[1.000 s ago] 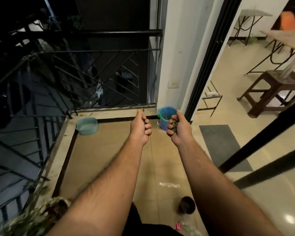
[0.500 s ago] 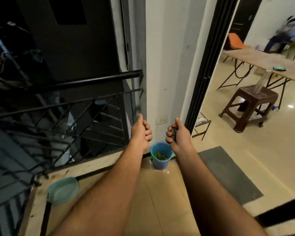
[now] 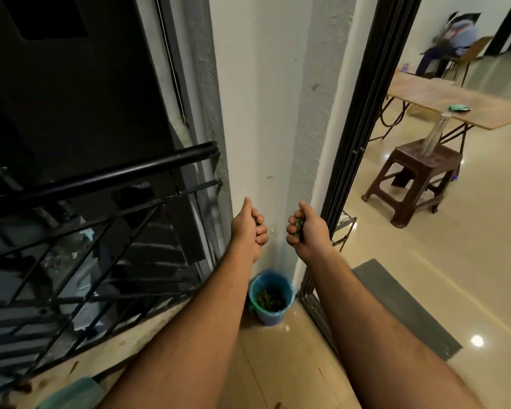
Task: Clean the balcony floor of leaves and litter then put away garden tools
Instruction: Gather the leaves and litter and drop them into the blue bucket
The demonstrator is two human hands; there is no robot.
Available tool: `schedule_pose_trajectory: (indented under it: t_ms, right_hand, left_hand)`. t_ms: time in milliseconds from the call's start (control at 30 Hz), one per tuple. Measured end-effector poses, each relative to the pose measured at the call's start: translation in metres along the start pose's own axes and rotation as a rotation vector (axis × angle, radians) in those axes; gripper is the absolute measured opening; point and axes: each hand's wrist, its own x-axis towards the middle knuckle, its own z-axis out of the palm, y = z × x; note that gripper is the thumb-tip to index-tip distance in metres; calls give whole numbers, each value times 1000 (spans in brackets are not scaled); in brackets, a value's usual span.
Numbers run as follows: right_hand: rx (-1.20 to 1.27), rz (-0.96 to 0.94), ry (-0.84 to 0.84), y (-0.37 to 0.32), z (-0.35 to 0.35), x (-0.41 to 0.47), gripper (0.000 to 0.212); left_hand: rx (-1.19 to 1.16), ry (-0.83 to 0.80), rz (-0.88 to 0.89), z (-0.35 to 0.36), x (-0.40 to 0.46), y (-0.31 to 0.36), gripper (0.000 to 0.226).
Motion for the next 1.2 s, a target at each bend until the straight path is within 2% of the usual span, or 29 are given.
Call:
schedule_pose_trajectory:
  t_ms: [300, 733, 967, 1200]
  right_hand:
    - [9, 45, 142, -2, 3, 98, 33]
    - [215, -23, 510, 26, 20, 192, 37]
    - [286, 68, 613, 72, -5, 207, 37]
    - [375, 164, 694, 117, -38, 221, 38]
  left_hand:
    - [144, -59, -124, 33, 110, 5, 40]
    - [495, -321, -396, 37, 247, 7, 40]
    - [669, -339, -494, 20, 281, -30, 37]
    - [872, -248, -539, -22, 310, -84, 32]
